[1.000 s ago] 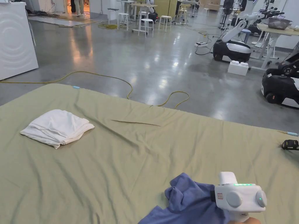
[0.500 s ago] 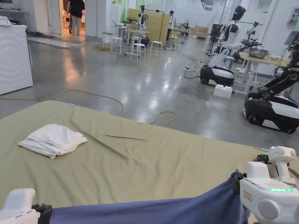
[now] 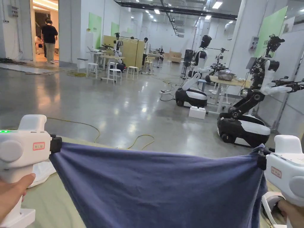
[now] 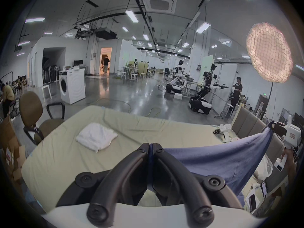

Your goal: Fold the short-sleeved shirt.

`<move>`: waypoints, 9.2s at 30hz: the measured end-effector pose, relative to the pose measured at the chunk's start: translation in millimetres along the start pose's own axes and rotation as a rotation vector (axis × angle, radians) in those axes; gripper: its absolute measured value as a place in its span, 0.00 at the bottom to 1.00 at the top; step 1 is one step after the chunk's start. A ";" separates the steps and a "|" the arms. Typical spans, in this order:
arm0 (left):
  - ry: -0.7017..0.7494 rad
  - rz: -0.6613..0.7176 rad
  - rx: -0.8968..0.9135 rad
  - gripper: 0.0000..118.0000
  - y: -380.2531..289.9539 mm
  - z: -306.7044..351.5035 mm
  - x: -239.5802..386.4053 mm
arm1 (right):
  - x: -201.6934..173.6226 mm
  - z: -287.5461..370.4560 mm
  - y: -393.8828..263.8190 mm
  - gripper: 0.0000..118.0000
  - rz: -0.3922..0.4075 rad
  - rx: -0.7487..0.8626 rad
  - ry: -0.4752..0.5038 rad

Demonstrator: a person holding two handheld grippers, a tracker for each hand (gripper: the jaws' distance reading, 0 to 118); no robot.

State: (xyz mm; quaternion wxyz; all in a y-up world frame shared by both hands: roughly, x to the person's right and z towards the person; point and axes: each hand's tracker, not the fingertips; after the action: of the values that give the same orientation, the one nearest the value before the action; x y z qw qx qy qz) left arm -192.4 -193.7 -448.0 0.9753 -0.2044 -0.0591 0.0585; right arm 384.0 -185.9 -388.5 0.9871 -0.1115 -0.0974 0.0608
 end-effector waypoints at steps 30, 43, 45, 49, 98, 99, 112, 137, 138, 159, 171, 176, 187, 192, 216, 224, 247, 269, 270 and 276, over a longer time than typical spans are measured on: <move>0.073 -0.097 0.094 0.04 120.3 -72.5 0.5 | -16.5 -35.9 91.2 0.02 0.009 0.118 -0.065; -0.011 0.002 -0.024 0.04 -44.1 -41.2 -16.3 | -23.3 37.6 -33.7 0.02 0.093 0.004 -0.064; -0.023 0.015 -0.022 0.04 -63.6 -22.8 -18.7 | -22.7 55.4 -50.4 0.02 0.087 -0.020 -0.063; -0.039 0.024 -0.032 0.04 -111.7 18.4 -21.6 | -26.4 94.4 -97.1 0.02 0.114 -0.076 -0.068; 0.102 -0.082 -0.635 0.35 -367.0 72.5 -46.2 | -56.5 219.9 -334.9 0.55 -0.040 -0.720 -0.087; 0.098 -0.070 -0.626 0.37 -362.9 72.8 -45.5 | -56.7 220.0 -329.8 0.55 -0.055 -0.691 -0.082; 0.022 -0.018 -0.213 0.38 -295.1 79.7 -0.8 | -95.1 197.9 -257.1 0.52 -0.140 -0.206 -0.038; 0.022 -0.077 -0.218 0.01 -267.2 74.8 -2.3 | -122.9 177.3 -222.1 0.00 -0.059 0.042 0.010; 0.027 -0.070 -0.261 0.01 -274.1 74.0 -10.6 | -121.8 177.1 -223.9 0.00 -0.054 0.033 0.013; 0.223 0.064 -0.776 0.50 -386.4 59.8 -69.8 | -119.3 175.5 -269.2 0.00 -0.002 -0.168 0.052; 0.221 -0.032 -0.782 0.15 -390.5 60.0 -39.5 | -107.6 186.4 -283.0 0.00 -0.011 -0.241 0.032; 0.134 -0.005 -0.785 0.05 -383.7 63.1 -54.1 | -97.0 187.4 -286.7 0.00 0.014 -0.282 -0.001; 0.077 -0.002 -0.701 0.05 -365.0 81.4 -60.9 | -38.7 198.2 -321.2 0.55 -0.086 -0.718 -0.037; 0.078 -0.005 -0.707 0.05 -370.3 80.0 -60.8 | -35.3 202.0 -360.7 0.55 -0.094 -0.903 0.002; 0.043 0.013 -0.665 0.05 -359.8 84.2 -53.5 | -48.0 208.1 -317.5 0.06 0.017 -0.785 0.008; 0.014 0.033 -0.535 0.05 -306.1 50.3 -44.8 | -48.8 161.0 -284.2 0.06 0.008 -0.692 0.010; 0.057 0.105 -0.635 0.06 -279.1 -114.1 -58.4 | -49.9 -6.3 -315.4 0.09 -0.044 -0.761 0.015; 0.029 -0.067 0.011 0.38 -252.6 37.4 10.0 | -96.6 137.6 -225.9 0.49 -0.132 0.008 -0.037; 0.031 -0.077 0.042 0.37 -253.7 44.5 13.5 | -99.2 139.7 -226.6 0.41 -0.133 0.031 -0.049; 0.096 -0.176 0.165 0.02 -257.4 76.0 38.8 | -114.9 154.9 -217.2 0.01 -0.147 0.109 -0.047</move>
State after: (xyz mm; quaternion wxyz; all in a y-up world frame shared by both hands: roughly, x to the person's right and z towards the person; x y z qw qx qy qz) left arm -141.5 -392.6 -270.9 0.9919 -0.1202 -0.0249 -0.0325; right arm 261.6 -380.1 -210.6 0.9910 -0.0488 -0.1249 -0.0040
